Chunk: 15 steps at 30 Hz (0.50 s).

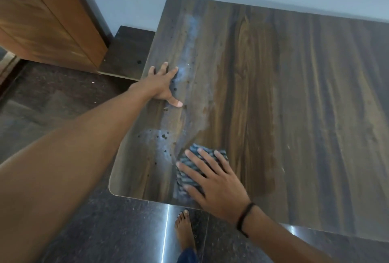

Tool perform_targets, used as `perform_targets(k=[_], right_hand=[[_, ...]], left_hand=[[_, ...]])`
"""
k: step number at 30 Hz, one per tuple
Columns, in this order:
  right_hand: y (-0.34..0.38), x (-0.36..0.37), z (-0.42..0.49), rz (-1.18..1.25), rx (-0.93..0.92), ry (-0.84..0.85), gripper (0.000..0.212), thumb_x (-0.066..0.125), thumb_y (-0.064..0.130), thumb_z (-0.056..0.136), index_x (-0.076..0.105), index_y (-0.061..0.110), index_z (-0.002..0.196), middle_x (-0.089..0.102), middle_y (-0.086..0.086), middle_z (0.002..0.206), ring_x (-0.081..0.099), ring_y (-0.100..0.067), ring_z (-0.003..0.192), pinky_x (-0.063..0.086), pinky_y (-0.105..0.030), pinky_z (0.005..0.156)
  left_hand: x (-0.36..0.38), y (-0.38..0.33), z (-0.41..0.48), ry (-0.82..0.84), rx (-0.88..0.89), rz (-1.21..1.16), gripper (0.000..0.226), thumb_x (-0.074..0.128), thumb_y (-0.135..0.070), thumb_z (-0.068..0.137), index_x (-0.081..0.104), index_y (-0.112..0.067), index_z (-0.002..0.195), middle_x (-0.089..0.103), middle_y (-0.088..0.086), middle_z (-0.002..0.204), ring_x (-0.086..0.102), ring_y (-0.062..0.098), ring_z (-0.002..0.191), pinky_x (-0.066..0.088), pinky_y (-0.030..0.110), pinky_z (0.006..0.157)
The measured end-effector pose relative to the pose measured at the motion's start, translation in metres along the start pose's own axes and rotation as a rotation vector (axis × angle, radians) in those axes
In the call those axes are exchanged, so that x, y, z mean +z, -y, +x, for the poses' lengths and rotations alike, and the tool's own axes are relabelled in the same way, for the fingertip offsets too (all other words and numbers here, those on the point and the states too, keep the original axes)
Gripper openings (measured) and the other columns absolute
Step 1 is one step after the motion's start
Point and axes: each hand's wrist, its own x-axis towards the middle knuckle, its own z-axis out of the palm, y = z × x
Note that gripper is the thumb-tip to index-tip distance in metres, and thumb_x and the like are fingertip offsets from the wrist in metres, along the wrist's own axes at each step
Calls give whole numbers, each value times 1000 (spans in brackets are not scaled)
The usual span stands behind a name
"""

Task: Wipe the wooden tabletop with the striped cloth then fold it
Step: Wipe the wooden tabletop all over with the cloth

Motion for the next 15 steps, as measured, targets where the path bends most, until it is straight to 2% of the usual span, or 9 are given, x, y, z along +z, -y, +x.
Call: perform_targets(k=[1, 2, 5, 6, 7, 10, 11, 13, 15], right_hand=[[-13, -2, -3, -40, -48, 6, 54, 26, 59, 105, 24, 45, 157, 23, 11, 166, 18, -18, 154, 13, -49, 124], [-28, -2, 4, -69, -16, -23, 54, 25, 59, 105, 24, 45, 157, 23, 11, 166, 19, -17, 154, 13, -48, 124], [-43, -11, 53, 4, 441, -138, 55, 29, 57, 103, 28, 42, 156, 25, 8, 166, 19, -21, 154, 12, -49, 125], [-33, -12, 65, 34, 521, -157, 56, 30, 57, 103, 29, 40, 157, 26, 6, 166, 19, -23, 154, 12, -51, 125], [-20, -10, 70, 43, 489, -142, 56, 30, 56, 103, 28, 40, 157, 25, 4, 166, 18, -24, 154, 12, -52, 125], [-5, -4, 51, -4, 111, -30, 54, 28, 58, 104, 28, 43, 156, 26, 9, 165, 18, -20, 154, 12, -50, 125], [-13, -7, 48, -22, 65, -19, 54, 27, 59, 104, 27, 45, 155, 25, 11, 165, 18, -18, 154, 11, -49, 125], [-36, -9, 64, -26, 175, -69, 55, 25, 60, 103, 25, 45, 156, 22, 11, 166, 15, -18, 155, 9, -48, 126], [-43, -14, 86, 25, 442, -141, 56, 28, 59, 103, 27, 43, 156, 24, 8, 166, 17, -20, 155, 9, -49, 125]], left_hand=[[0, -1, 0, -1, 0, 5, 137, 85, -59, 62, -13, -39, 156, -26, -7, 163, -18, 36, 150, 13, 64, 118], [0, -1, 0, -6, -2, 5, 137, 85, -58, 62, -13, -38, 156, -26, -6, 163, -18, 37, 150, 13, 65, 118], [-5, -3, 0, 2, -5, 9, 138, 86, -56, 63, -13, -36, 156, -25, -4, 163, -18, 39, 149, 13, 65, 117], [-5, -4, 0, 4, -3, 7, 138, 87, -55, 62, -12, -36, 156, -25, -3, 163, -18, 40, 149, 13, 65, 117], [-5, -6, -1, 3, -3, 9, 139, 87, -55, 62, -12, -36, 156, -25, -3, 163, -17, 41, 149, 13, 65, 117], [-4, -7, -2, 6, -15, 23, 140, 87, -56, 61, -13, -36, 156, -25, -3, 163, -17, 40, 149, 15, 67, 116], [-3, -7, -2, 8, -19, 26, 141, 87, -57, 60, -14, -37, 156, -26, -4, 163, -18, 40, 149, 16, 67, 116], [-5, -5, -2, 12, -23, 21, 141, 88, -56, 60, -15, -37, 155, -27, -5, 162, -19, 40, 149, 16, 68, 115], [-8, -7, -1, 25, -24, 18, 141, 88, -54, 61, -15, -36, 155, -26, -4, 162, -19, 40, 149, 16, 67, 116]])
